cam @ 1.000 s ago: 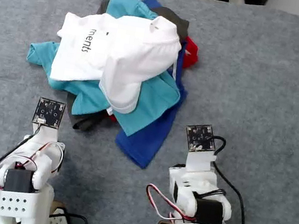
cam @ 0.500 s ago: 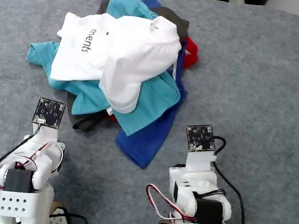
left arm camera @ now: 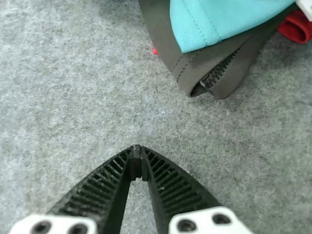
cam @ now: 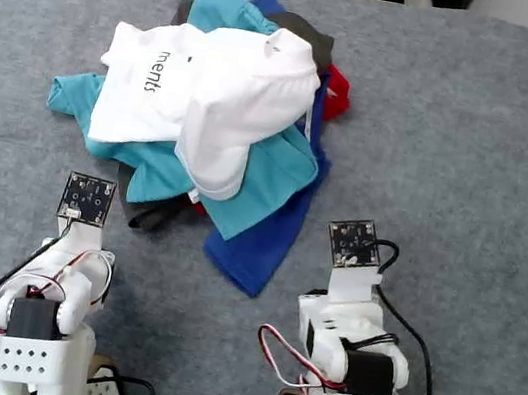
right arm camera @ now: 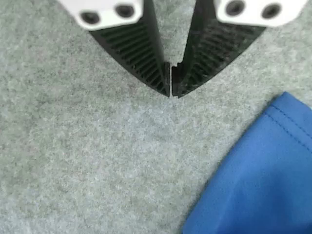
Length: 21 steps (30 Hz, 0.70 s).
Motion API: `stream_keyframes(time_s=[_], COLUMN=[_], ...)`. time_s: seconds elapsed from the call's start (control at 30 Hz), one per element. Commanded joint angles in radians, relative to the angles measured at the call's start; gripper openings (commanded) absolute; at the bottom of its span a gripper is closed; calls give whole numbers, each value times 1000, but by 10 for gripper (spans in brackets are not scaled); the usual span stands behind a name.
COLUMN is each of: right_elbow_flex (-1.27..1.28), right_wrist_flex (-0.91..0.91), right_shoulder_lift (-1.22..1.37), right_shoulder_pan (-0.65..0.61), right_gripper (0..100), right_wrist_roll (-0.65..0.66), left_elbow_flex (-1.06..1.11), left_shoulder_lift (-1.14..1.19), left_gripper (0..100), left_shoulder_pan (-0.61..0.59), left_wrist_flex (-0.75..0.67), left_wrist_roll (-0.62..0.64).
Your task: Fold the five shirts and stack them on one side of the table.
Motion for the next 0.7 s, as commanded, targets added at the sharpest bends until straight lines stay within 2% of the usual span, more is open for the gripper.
stream_keyframes(time_s=[0.0, 0.43, 0.53, 0.67], right_elbow_flex=[-2, -2, -2, -2], right_wrist_flex=[-14, -14, -14, -14], right_shoulder_lift=[-79, -79, -79, -79], right_shoulder_pan=[6, 6, 6, 6], right_gripper=[15, 15, 15, 15], right_wrist_roll=[-5, -5, -5, -5], left_elbow_flex=[13, 13, 4, -104], left_shoulder_lift=[-3, -6, -6, 0], left_gripper=[30, 30, 30, 30], left_shoulder_pan=[15, 10, 5, 8], left_wrist_flex=[-6, -15, -92, -284], left_wrist_roll=[-2, -6, -20, -232])
